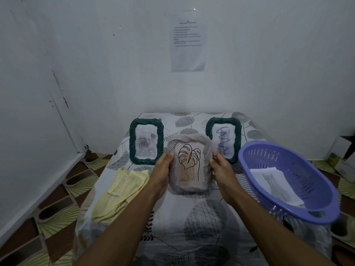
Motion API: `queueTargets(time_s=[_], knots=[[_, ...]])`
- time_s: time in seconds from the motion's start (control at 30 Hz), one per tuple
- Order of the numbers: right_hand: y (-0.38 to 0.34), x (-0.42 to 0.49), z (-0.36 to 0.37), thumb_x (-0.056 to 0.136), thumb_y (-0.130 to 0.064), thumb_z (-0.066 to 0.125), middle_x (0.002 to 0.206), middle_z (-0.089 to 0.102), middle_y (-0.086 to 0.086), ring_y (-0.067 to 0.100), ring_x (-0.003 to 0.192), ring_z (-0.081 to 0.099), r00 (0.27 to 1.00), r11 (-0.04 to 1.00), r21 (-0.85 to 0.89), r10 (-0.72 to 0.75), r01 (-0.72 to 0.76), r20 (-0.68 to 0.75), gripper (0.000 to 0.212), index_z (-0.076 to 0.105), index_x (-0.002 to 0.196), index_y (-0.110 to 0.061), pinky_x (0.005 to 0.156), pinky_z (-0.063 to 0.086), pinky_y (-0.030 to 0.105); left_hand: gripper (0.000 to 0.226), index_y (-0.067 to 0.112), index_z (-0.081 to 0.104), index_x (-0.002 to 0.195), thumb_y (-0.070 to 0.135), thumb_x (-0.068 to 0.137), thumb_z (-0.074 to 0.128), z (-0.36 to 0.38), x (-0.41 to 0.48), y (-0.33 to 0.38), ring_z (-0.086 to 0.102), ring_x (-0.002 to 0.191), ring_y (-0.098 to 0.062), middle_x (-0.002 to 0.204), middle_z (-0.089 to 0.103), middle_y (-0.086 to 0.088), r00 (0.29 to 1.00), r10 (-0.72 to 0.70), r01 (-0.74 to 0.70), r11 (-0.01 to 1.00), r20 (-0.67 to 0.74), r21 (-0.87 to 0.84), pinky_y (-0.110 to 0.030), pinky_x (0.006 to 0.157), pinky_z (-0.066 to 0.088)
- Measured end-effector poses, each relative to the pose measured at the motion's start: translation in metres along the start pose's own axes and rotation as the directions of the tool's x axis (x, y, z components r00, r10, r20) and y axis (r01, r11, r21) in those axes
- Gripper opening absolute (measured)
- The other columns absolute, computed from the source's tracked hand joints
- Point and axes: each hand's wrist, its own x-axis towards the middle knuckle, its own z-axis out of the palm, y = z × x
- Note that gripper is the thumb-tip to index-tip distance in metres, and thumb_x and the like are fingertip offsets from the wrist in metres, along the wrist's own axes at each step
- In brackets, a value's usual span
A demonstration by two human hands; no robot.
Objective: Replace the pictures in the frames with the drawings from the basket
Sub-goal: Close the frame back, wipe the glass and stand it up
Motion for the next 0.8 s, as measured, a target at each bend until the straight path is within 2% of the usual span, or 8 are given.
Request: queueTargets(time_s=[0.13,0.2,0.27,0.33,0.5,0.6,0.7,0.8], knots=[[0.011,0.018,-0.001,0.102,-0.018,0.039,0.118,0.063,-0.011,0.009,0.107,0.060,0.998,0.996,-0.079,-0.034,0.030,-0.050,0.031,0.056,0.122,-0.035,0.090,0.051,0.033,0.026,0.004,0.061,0.116,0.017,0.101,0.043,0.002,0.026,0.007,0.059,0.116,-0.029,0.118,0.066,-0.016,1.000,0.014,-0.014,0.999,-0.003,0.030,-0.045,0.105,0.043],[0.024,0.023,-0.004,0.103,-0.017,0.038,0.123,0.061,-0.004,0.014,0.108,0.058,0.992,0.987,-0.159,-0.039,0.020,-0.121,0.033,0.051,0.130,-0.029,0.093,0.050,0.038,0.024,0.009,0.065,0.105,0.021,0.100,0.044,0.003,0.043,0.013,0.062,0.111,-0.030,0.109,0.070,-0.013,1.000,0.019,-0.019,0.996,0.003,0.083,-0.044,0.100,0.047],[0.040,0.022,-0.005,0.103,-0.013,0.037,0.125,0.062,0.004,0.017,0.103,0.058,0.981,0.964,-0.265,-0.065,0.015,-0.180,0.033,0.051,0.132,-0.021,0.090,0.048,0.037,0.025,0.012,0.067,0.099,0.024,0.099,0.045,0.003,0.061,0.018,0.064,0.107,-0.032,0.105,0.072,-0.013,1.000,0.022,-0.021,0.994,-0.006,0.109,-0.045,0.097,0.050],[0.054,0.018,-0.005,0.103,-0.013,0.037,0.120,0.063,0.005,0.016,0.098,0.058,0.975,0.935,-0.353,-0.105,0.029,-0.196,0.033,0.052,0.130,-0.021,0.087,0.048,0.035,0.026,0.009,0.066,0.099,0.024,0.098,0.045,0.005,0.081,0.021,0.062,0.109,-0.033,0.110,0.069,-0.018,0.999,0.031,-0.026,0.993,-0.037,0.114,-0.050,0.102,0.046],[0.066,0.010,-0.002,0.103,-0.020,0.037,0.097,0.066,-0.013,0.000,0.089,0.060,0.967,0.907,-0.415,-0.163,0.069,-0.195,0.028,0.054,0.121,-0.034,0.074,0.049,0.030,0.026,0.010,0.061,0.090,0.027,0.097,0.044,0.012,0.110,0.016,0.061,0.101,-0.032,0.105,0.065,-0.024,0.997,0.023,-0.012,0.987,-0.068,0.162,-0.057,0.103,0.042],[0.066,0.011,-0.004,0.103,-0.022,0.036,0.089,0.067,-0.014,-0.007,0.080,0.060,0.966,0.913,-0.403,-0.156,0.060,-0.208,0.027,0.053,0.116,-0.039,0.064,0.044,0.023,0.029,0.009,0.061,0.092,0.031,0.097,0.041,0.012,0.115,0.005,0.063,0.095,-0.032,0.108,0.065,-0.026,0.997,0.004,0.012,0.975,-0.073,0.222,-0.050,0.092,0.049],[0.067,0.012,-0.004,0.103,-0.021,0.036,0.088,0.069,-0.012,-0.002,0.082,0.061,0.970,0.911,-0.409,-0.144,0.052,-0.197,0.029,0.053,0.118,-0.039,0.067,0.044,0.025,0.031,0.006,0.061,0.094,0.029,0.097,0.039,0.013,0.118,-0.001,0.065,0.086,-0.028,0.098,0.069,-0.020,0.995,0.011,0.014,0.972,-0.104,0.233,-0.040,0.078,0.052],[0.068,0.012,-0.004,0.102,-0.021,0.037,0.086,0.069,-0.010,0.003,0.082,0.062,0.971,0.910,-0.412,-0.148,0.058,-0.190,0.029,0.053,0.118,-0.040,0.069,0.047,0.028,0.029,0.007,0.059,0.093,0.027,0.096,0.039,0.013,0.123,-0.002,0.064,0.082,-0.026,0.092,0.068,-0.017,0.992,0.027,0.003,0.970,-0.120,0.241,-0.039,0.074,0.050]])
